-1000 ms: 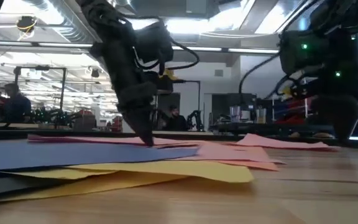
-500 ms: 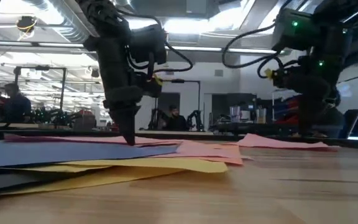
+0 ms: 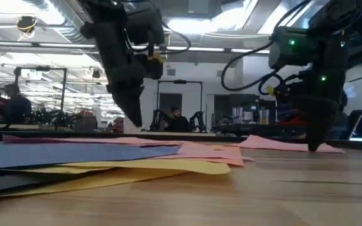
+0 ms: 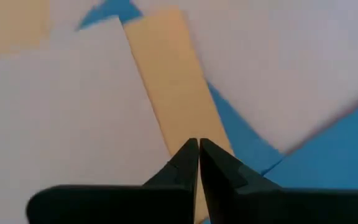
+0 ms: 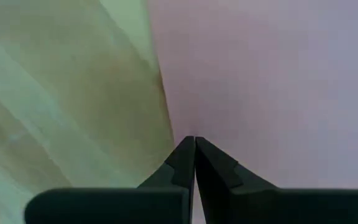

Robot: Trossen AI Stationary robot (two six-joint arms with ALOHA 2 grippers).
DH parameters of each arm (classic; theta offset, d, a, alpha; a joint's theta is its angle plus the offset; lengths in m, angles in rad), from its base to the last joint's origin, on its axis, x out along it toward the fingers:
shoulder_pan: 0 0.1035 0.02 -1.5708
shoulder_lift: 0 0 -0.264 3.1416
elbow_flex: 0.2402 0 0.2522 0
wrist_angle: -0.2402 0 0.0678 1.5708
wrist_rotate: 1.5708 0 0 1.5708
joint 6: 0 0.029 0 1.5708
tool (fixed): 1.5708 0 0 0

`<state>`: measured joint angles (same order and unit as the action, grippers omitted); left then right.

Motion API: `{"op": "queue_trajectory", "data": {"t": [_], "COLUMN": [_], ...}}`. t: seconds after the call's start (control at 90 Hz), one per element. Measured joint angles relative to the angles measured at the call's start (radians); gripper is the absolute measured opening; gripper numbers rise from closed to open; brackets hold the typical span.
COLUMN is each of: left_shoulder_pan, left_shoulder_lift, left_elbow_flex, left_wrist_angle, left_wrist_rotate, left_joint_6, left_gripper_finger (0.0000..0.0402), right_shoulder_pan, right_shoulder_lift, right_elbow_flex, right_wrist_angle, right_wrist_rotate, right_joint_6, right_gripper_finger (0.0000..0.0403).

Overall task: Organize paper
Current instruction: Put the pink paper to the top right of the table

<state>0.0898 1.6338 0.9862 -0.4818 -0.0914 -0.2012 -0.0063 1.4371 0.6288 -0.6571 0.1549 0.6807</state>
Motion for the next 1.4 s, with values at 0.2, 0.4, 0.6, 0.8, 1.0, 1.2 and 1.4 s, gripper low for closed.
{"op": "queue_trajectory", "data": {"t": [0.2, 0.4, 0.6, 0.8, 1.0, 1.2, 1.4], "left_shoulder_pan": [-0.003, -0.004, -0.004, -0.004, -0.004, -0.004, -0.007], "left_shoulder_lift": [0.0, -0.001, -0.001, -0.001, -0.001, -0.001, -0.001], "left_elbow_flex": [0.0, 0.0, 0.001, 0.001, 0.001, 0.001, 0.001], "left_wrist_angle": [-0.004, 0.0, 0.033, 0.054, 0.053, 0.052, 0.052], "left_wrist_rotate": [0.001, 0.002, 0.002, 0.002, 0.002, 0.002, 0.002], "left_joint_6": [0.0, -0.002, -0.005, -0.008, -0.008, -0.008, -0.019], "left_gripper_finger": [0.0, 0.0, 0.0, 0.0, 0.0, 0.0, 0.0], "right_shoulder_pan": [0.0, 0.001, 0.001, 0.001, 0.001, 0.001, 0.001], "right_shoulder_lift": [0.003, 0.005, 0.005, -0.023, -0.131, -0.207, -0.203], "right_elbow_flex": [0.003, 0.001, -0.003, -0.004, -0.004, -0.003, -0.019], "right_wrist_angle": [-0.073, -0.204, -0.296, -0.323, -0.335, -0.368, -0.386], "right_wrist_rotate": [-0.052, -0.07, -0.06, -0.038, -0.046, -0.191, -0.255], "right_joint_6": [0.0, -0.005, -0.03, -0.039, -0.031, -0.026, -0.013], "right_gripper_finger": [0.0, 0.0, 0.0, 0.0, 0.0, 0.0, 0.0]}}
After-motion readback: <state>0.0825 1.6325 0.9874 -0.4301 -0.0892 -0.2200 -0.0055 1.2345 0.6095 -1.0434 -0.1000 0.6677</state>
